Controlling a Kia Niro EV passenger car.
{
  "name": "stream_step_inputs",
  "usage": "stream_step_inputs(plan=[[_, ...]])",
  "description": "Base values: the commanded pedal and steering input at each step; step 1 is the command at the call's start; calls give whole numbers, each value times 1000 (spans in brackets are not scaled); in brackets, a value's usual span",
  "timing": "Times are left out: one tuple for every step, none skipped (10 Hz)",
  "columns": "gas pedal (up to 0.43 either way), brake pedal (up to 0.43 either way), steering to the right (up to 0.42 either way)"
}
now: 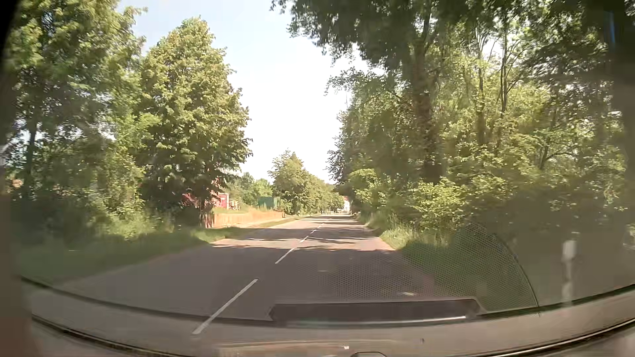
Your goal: Follow the waypoints while adhering to traffic rules and regulations
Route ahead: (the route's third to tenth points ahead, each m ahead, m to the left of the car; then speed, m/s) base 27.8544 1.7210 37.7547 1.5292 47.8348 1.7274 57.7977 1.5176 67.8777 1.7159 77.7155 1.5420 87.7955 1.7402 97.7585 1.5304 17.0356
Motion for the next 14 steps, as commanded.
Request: stream_step_inputs(plan=[[228,0,0],[228,0,0],[228,0,0],[228,0,1],[228,0,1],[228,0,1],[228,0,1],[228,0,1],[228,0,1],[228,0,1],[228,0,1],[228,0,1],[228,0,1],[228,0,1]])
